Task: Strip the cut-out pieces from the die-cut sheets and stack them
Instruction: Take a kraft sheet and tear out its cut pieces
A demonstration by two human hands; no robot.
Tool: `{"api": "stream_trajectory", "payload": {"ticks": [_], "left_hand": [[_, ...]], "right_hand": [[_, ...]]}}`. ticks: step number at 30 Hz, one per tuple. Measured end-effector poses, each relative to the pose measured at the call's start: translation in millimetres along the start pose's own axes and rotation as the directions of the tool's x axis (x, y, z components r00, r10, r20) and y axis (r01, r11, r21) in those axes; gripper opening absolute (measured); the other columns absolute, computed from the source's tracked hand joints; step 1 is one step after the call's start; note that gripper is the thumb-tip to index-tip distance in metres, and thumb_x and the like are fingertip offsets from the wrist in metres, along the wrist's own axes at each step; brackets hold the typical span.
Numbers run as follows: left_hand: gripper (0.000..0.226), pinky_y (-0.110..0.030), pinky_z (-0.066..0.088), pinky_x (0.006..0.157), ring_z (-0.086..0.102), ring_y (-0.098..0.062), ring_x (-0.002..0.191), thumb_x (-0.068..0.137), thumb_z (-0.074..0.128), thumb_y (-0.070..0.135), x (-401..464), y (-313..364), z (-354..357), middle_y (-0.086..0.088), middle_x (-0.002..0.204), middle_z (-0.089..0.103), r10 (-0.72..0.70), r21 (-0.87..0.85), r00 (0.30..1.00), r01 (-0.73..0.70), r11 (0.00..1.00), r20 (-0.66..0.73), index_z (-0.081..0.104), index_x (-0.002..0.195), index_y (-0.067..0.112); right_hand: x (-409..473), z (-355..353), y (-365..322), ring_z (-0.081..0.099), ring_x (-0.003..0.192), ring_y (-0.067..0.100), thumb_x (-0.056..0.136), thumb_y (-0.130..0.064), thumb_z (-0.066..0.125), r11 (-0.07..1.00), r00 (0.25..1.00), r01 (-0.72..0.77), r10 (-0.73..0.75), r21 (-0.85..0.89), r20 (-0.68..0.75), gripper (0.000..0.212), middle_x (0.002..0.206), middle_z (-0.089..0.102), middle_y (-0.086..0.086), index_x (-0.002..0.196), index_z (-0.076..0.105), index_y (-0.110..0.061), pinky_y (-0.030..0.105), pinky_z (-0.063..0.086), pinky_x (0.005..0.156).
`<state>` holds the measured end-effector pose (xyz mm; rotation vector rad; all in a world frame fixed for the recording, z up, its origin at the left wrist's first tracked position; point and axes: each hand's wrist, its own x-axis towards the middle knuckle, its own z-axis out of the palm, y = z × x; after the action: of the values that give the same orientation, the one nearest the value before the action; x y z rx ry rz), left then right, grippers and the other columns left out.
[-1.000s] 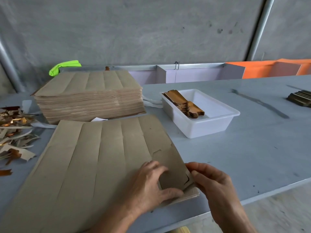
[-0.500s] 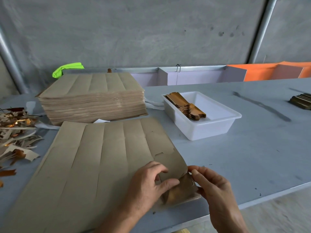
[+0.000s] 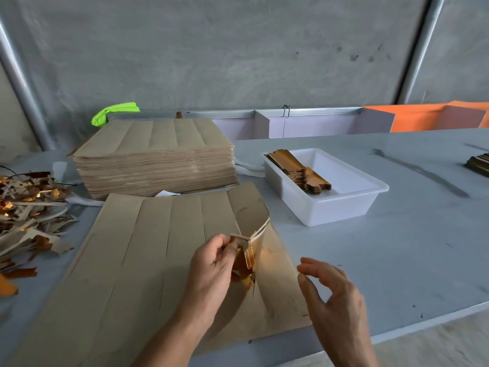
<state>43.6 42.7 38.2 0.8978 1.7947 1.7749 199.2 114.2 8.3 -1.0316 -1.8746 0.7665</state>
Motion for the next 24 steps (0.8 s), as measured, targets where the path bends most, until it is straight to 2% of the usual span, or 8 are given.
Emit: {"api": "stream_trajectory", "payload": {"ticks": [2,6,11,13,15,18,21,24], "left_hand": [[0.02,-0.037,0.056,0.058,0.065,-0.038,0.077,0.097,0.048,0.013,-2.1,1.2,1.0,-0.021,0.082,0.066,-0.001,-0.024,1.0,0.001,1.0,0.004,0.064,0.088,0.006],[0.021,-0.027,0.051,0.049,0.066,-0.026,0.068,0.095,0.052,0.016,-5.7,6.3,5.0,-0.015,0.078,0.068,-0.035,-0.133,0.999,0.036,0.99,0.013,0.067,0.08,0.014],[0.016,-0.021,0.047,0.053,0.061,-0.013,0.064,0.092,0.056,0.016,-6.8,19.2,3.8,-0.009,0.074,0.068,0.082,-0.186,0.996,-0.074,0.98,0.037,0.068,0.083,0.012],[0.007,-0.021,0.047,0.052,0.06,-0.01,0.062,0.088,0.061,0.009,-6.3,21.5,1.4,-0.005,0.07,0.068,0.12,-0.184,0.992,-0.114,0.976,0.024,0.067,0.084,0.011],[0.011,-0.019,0.047,0.054,0.06,-0.01,0.062,0.083,0.065,0.001,-6.3,22.0,0.3,-0.003,0.07,0.068,0.132,-0.162,0.991,-0.124,0.979,0.034,0.065,0.087,0.011],[0.027,-0.017,0.05,0.067,0.062,-0.004,0.074,0.077,0.073,0.004,-9.8,17.5,-2.1,0.006,0.083,0.069,0.217,0.077,0.974,-0.221,0.972,0.057,0.064,0.095,0.023],[0.029,-0.011,0.043,0.077,0.057,0.001,0.091,0.076,0.074,0.019,-16.1,12.1,-6.8,0.019,0.093,0.063,0.402,0.424,0.905,-0.422,0.801,0.141,0.063,0.1,0.03],[0.003,-0.009,0.038,0.064,0.053,-0.001,0.074,0.084,0.066,0.019,-16.1,12.9,-7.6,0.016,0.079,0.057,0.472,0.544,0.866,-0.479,0.689,0.164,0.064,0.087,0.021]], "right_hand": [[-1.4,2.3,-7.6,0.057,0.092,-0.004,0.081,-0.02,0.072,0.999,0.998,0.024,-0.026,0.044,0.061,0.02,0.101,0.061,-0.027,0.089,0.066,-0.037,0.005,0.041,0.071],[-3.1,12.1,-27.2,0.058,0.095,-0.008,0.074,-0.052,0.07,0.974,0.962,-0.052,-0.011,0.22,0.274,0.035,0.103,0.062,-0.027,0.107,0.06,-0.043,0.013,0.05,0.072],[3.6,30.0,-40.9,0.069,0.084,0.005,0.085,-0.017,0.067,0.929,0.982,-0.093,0.025,0.357,0.19,0.033,0.099,0.07,-0.009,0.116,0.061,-0.024,0.031,0.057,0.076],[9.0,32.5,-45.0,0.068,0.077,0.009,0.089,-0.015,0.061,0.911,0.988,-0.098,0.039,0.401,0.152,0.019,0.085,0.072,-0.005,0.103,0.067,-0.025,0.036,0.057,0.073],[12.8,34.1,-50.2,0.068,0.075,0.013,0.091,-0.012,0.056,0.892,0.988,-0.087,0.022,0.443,0.151,0.02,0.078,0.073,-0.003,0.09,0.07,-0.026,0.037,0.057,0.07],[17.6,36.4,-54.5,0.07,0.076,0.016,0.092,-0.004,0.05,0.864,0.987,-0.085,0.004,0.497,0.162,0.028,0.079,0.073,0.0,0.087,0.071,-0.022,0.038,0.058,0.07],[21.5,34.6,-52.3,0.068,0.073,0.02,0.089,0.003,0.047,0.87,0.988,-0.082,0.006,0.485,0.156,0.035,0.077,0.073,0.002,0.083,0.071,-0.022,0.041,0.058,0.067],[22.1,29.1,-46.1,0.066,0.069,0.016,0.086,0.005,0.049,0.878,0.989,-0.115,0.06,0.464,0.132,0.038,0.077,0.072,-0.003,0.079,0.069,-0.026,0.037,0.058,0.063]]}}
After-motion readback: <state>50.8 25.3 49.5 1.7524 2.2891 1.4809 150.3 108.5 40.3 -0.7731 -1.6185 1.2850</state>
